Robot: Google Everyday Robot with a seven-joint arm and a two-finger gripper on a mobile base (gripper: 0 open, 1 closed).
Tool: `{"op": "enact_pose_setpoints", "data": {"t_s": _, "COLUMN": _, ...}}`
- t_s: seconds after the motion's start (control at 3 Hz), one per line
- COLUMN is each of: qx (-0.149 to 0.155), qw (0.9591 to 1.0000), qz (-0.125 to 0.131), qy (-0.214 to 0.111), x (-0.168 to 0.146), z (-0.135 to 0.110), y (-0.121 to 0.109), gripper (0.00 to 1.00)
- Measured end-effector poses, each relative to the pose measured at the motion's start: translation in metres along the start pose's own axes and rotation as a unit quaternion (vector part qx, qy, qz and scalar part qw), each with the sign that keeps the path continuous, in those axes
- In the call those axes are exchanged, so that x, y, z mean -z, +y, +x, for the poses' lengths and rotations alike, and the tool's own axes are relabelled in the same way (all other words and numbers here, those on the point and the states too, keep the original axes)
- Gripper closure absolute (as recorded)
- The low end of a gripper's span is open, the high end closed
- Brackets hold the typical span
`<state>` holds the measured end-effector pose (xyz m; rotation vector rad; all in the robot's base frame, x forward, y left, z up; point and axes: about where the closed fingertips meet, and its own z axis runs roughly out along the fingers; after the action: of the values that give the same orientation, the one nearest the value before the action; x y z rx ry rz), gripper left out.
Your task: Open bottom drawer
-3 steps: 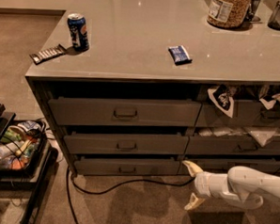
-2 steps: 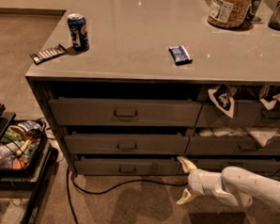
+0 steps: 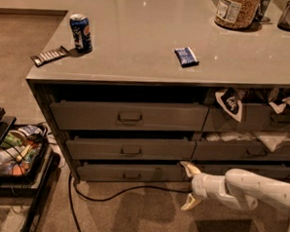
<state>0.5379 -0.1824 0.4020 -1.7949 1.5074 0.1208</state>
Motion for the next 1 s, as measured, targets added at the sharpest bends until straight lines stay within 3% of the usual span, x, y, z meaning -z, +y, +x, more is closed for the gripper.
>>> {"op": "enact_pose_setpoints", "data": {"t_s": 0.33, "qx": 0.007, "qw": 0.9997, "qz": -0.025, "qy": -0.001, "x": -0.046, "z": -0.004, "y": -0.006, "gripper": 0.00}}
{"op": "enact_pose_setpoints", "data": {"t_s": 0.67, "qx": -0.017, "qw": 0.9993, "qz": -0.032, "qy": 0.002, "x": -0.107, "z": 0.009, "y": 0.006, "gripper": 0.00}}
{"op": "enact_pose_setpoints", "data": {"t_s": 1.0, "qx": -0.017, "qw": 0.9993, "qz": -0.032, "qy": 0.002, "x": -0.107, "z": 0.009, "y": 0.006, "gripper": 0.00}}
